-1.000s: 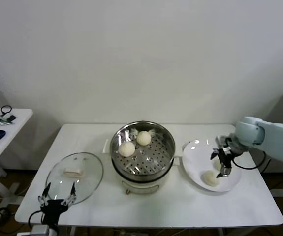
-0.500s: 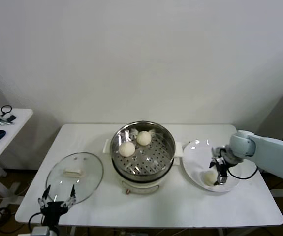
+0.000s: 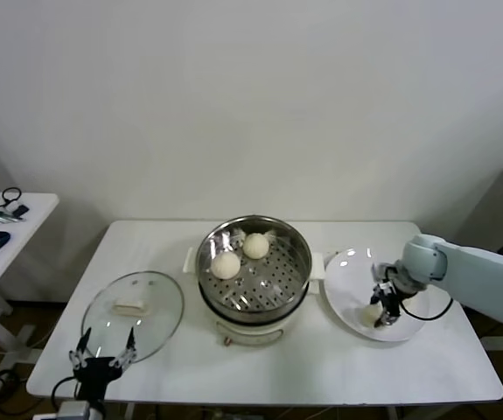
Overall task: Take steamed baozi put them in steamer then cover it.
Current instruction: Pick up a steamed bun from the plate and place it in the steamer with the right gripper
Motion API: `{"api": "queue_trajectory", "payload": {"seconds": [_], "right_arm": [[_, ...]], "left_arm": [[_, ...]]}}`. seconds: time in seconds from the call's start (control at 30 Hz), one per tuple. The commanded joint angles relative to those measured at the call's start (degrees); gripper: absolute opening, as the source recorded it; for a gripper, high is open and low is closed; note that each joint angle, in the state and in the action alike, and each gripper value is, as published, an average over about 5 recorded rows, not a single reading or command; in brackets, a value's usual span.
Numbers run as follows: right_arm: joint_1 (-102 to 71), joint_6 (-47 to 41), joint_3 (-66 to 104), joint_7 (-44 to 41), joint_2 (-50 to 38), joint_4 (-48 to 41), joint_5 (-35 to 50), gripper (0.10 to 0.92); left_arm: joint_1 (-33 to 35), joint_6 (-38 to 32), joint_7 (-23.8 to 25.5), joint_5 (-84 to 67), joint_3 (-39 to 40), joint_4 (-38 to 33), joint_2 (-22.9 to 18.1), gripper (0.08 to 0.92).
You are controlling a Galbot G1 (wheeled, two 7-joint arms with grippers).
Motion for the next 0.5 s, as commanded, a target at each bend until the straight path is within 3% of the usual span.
{"api": "queue_trajectory", "payload": {"seconds": [0.03, 0.17, 0.33, 0.5], "right_arm": [[7.6, 3.9, -2.2, -3.5, 1.2, -1.2, -3.1, 0.552], [24.2, 14.7, -9.6, -7.2, 6.1, -3.9, -6.1, 0.551], [38.6, 27.4, -12.0, -10.0, 14.7, -5.0, -2.3, 0.551], [44.2, 33.1, -9.1, -9.7, 21.5, 1.5, -1.7, 0.551]], "left_arm": [[0.0, 0.0, 0.0, 0.0, 0.0, 0.0, 0.1, 0.823], [0.0, 0.0, 0.0, 0.2, 0.0, 0.1, 0.2, 0.823], [-0.2, 0.5, 0.2, 0.6, 0.5, 0.0, 0.2, 0.823], [-0.3, 0.8, 0.3, 0.6, 0.3, 0.1, 0.4, 0.823]]}}
